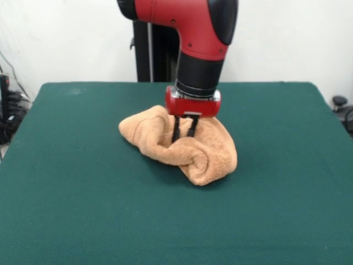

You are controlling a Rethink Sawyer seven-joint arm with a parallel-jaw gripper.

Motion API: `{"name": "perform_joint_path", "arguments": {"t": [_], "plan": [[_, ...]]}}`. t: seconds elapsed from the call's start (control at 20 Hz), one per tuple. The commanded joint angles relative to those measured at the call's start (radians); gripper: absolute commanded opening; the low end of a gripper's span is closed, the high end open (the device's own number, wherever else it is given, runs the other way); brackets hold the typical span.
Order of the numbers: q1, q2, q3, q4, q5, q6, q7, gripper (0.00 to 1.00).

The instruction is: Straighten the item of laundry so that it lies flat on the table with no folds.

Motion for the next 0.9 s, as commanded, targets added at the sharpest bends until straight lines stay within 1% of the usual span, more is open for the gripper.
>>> {"name": "perform_joint_path", "arguments": {"t": [0.05, 0.2, 0.6, 0.7, 0.9], "plan": [[0.006, 0.003, 0.071, 0.09, -0.028, -0.04, 0.15, 0.0], [0.004, 0.005, 0.074, 0.095, -0.029, -0.056, 0.158, 0.0], [0.007, -0.014, 0.072, 0.11, -0.021, -0.048, 0.16, 0.0], [0.008, -0.039, 0.073, 0.12, -0.014, -0.032, 0.161, 0.0], [0.011, -0.12, 0.073, 0.15, -0.007, 0.038, 0.143, 0.0]]}}
